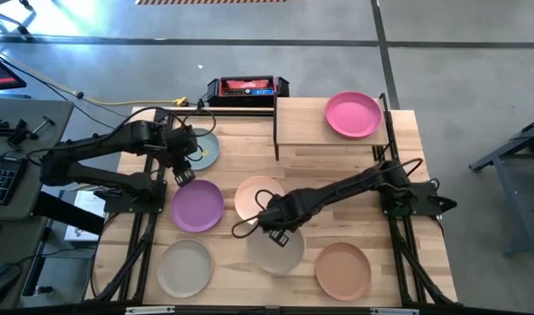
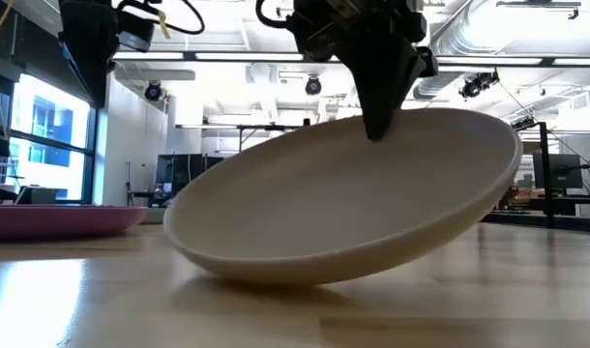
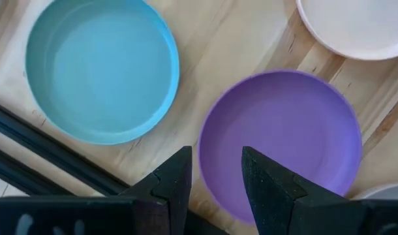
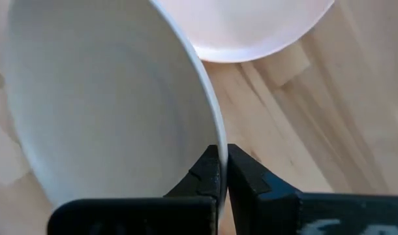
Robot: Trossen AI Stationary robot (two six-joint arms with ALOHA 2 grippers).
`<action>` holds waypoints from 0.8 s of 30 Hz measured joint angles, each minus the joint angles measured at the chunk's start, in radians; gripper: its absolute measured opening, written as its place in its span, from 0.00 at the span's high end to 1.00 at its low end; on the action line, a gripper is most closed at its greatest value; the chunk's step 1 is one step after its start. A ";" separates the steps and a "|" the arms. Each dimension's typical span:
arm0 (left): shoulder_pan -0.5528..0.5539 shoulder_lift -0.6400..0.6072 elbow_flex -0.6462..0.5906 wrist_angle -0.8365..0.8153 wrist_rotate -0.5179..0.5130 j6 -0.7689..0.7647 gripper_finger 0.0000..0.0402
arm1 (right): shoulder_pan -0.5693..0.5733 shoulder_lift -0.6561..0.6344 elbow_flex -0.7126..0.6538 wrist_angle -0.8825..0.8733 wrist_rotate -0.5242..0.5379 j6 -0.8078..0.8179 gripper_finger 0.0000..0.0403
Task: Place and stack plates onto a shelf
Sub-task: Stack the white plate on top of the pink plate on the shelf
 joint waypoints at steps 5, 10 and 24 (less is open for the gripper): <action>-0.013 -0.059 -0.093 0.017 -0.001 -0.038 0.69 | -0.023 -0.057 -0.001 -0.041 0.039 -0.020 1.00; -0.033 -0.109 -0.168 0.030 0.000 -0.078 0.69 | -0.064 -0.123 -0.001 -0.061 0.062 -0.040 1.00; -0.054 -0.175 -0.198 0.133 0.001 -0.083 0.69 | -0.237 -0.408 -0.001 -0.197 0.189 -0.062 1.00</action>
